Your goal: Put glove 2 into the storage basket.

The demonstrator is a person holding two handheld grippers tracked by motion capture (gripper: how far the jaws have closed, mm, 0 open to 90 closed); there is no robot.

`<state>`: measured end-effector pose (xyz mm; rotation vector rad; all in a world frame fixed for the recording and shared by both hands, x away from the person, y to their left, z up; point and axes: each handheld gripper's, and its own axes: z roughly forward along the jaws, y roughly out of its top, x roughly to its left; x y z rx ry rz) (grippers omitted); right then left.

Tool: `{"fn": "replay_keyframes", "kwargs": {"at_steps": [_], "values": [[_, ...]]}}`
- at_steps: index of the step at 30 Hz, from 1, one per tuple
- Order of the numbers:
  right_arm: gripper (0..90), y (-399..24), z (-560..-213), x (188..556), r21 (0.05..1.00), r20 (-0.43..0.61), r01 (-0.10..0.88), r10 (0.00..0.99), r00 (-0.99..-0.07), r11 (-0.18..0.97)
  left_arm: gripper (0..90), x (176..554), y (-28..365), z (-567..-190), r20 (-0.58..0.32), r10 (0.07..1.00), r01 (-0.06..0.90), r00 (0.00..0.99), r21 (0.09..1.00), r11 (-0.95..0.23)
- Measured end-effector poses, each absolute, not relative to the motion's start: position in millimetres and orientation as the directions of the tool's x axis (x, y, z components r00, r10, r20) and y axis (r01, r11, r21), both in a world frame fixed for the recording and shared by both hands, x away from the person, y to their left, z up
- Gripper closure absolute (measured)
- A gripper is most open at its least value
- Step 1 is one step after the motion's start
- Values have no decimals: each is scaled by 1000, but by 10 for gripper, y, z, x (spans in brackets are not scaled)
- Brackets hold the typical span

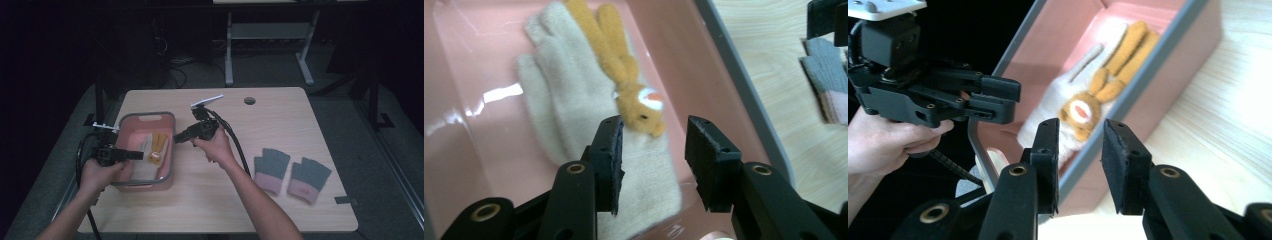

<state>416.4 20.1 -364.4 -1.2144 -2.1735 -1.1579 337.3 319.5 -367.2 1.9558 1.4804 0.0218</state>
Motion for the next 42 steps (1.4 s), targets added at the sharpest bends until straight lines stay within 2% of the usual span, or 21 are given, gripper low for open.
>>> {"fn": "replay_keyframes", "kwargs": {"at_steps": [12,23,42], "values": [[632,-89,-3596,4119,480,663,840,524,-535,251,569,3353,3058,-3520,-390,835,823,389,554,-124],[606,-339,-3588,4071,490,658,843,541,-524,221,517,3328,2856,-3435,-398,808,795,434,591,-136],[574,-742,-3582,3981,496,650,850,574,-498,176,486,3318,2548,-3392,-393,780,774,487,608,-177]]}}
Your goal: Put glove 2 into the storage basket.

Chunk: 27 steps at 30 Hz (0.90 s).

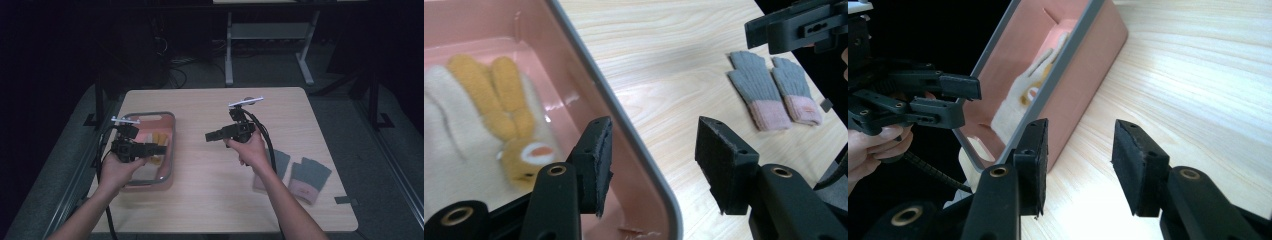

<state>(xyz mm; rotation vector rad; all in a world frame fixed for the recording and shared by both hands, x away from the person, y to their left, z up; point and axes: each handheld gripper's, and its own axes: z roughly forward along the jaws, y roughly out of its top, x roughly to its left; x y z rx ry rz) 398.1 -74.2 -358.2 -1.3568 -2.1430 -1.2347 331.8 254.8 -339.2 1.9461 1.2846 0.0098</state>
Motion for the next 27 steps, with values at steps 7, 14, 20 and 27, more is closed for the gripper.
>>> {"fn": "replay_keyframes", "kwargs": {"at_steps": [7,14,20,27], "values": [[564,-903,-3610,3920,491,651,857,587,-481,158,466,3316,2376,-3371,-393,759,759,519,620,-198],[547,-1073,-3643,3854,488,658,862,593,-465,134,435,3328,2232,-3399,-403,737,752,543,625,-212],[531,-1190,-3666,3797,493,663,862,592,-458,114,421,3309,2115,-3402,-407,725,748,556,625,-222],[519,-1336,-3695,3731,499,660,862,604,-447,92,406,3287,1995,-3405,-404,716,741,569,630,-233]]}}
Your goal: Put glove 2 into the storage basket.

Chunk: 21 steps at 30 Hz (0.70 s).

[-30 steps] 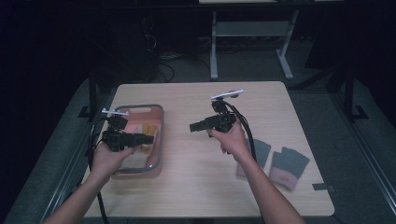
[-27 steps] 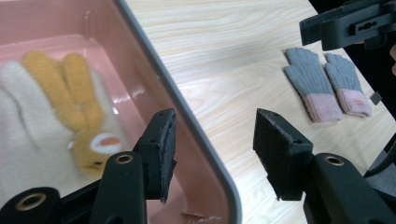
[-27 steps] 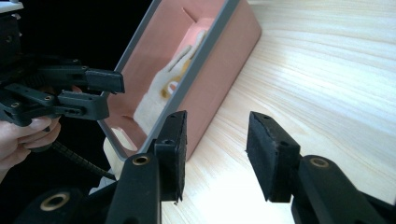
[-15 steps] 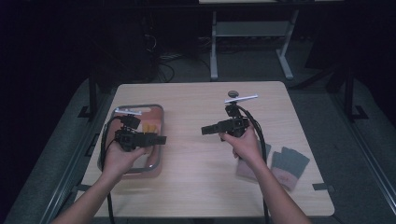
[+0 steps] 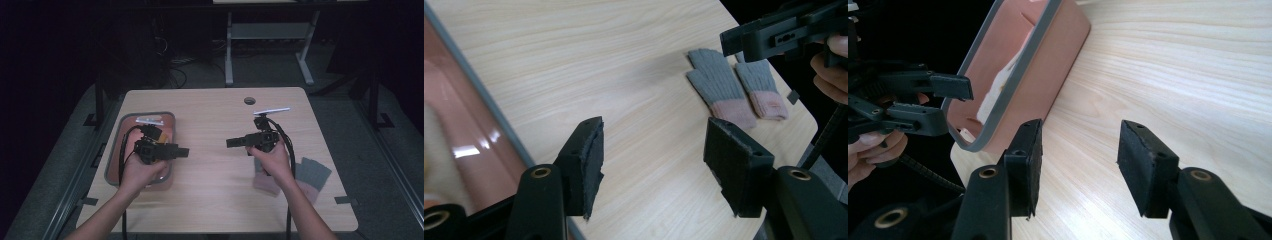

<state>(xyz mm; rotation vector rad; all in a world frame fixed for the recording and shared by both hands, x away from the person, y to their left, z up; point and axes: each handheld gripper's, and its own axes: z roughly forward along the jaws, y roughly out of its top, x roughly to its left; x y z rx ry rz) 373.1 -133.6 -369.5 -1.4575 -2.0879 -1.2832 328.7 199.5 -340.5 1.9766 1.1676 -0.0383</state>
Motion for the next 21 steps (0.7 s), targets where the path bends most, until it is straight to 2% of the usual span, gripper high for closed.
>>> {"fn": "replay_keyframes", "kwargs": {"at_steps": [8,21], "values": [[512,-1533,-3704,3637,497,662,865,615,-429,68,349,3272,1866,-3411,-417,693,736,588,632,-244],[500,-1792,-3771,3486,493,660,869,634,-403,40,314,3232,1591,-3449,-415,674,720,611,645,-256]]}}
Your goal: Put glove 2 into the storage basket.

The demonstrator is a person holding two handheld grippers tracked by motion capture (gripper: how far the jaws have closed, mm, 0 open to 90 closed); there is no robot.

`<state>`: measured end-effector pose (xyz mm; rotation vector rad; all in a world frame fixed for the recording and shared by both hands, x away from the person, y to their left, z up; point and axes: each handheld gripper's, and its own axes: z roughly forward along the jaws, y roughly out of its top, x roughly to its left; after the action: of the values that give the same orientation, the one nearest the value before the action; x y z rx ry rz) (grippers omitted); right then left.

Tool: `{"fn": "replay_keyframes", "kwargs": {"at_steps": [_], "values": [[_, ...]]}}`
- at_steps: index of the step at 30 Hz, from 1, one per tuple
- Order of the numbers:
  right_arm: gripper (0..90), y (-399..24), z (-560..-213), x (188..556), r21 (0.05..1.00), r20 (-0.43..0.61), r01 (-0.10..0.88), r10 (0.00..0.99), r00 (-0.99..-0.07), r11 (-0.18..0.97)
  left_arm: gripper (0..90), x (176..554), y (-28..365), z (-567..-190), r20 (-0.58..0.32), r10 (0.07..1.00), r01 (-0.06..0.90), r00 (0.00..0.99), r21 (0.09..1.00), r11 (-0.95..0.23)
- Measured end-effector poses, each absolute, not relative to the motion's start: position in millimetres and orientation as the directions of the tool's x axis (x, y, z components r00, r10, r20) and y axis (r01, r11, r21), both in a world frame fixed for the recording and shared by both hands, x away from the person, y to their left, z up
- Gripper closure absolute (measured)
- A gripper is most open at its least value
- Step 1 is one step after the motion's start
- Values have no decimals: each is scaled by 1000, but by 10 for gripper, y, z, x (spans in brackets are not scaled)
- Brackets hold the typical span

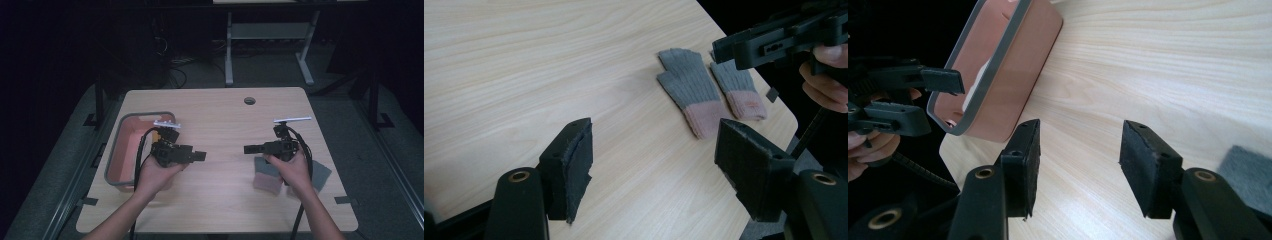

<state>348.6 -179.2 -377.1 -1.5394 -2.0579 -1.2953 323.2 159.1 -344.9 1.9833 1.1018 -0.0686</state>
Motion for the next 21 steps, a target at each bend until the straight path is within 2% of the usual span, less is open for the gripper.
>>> {"fn": "replay_keyframes", "kwargs": {"at_steps": [21], "values": [[478,-2175,-3818,3240,497,627,867,687,-366,8,298,3120,1141,-3508,-425,601,687,676,659,-307]]}}
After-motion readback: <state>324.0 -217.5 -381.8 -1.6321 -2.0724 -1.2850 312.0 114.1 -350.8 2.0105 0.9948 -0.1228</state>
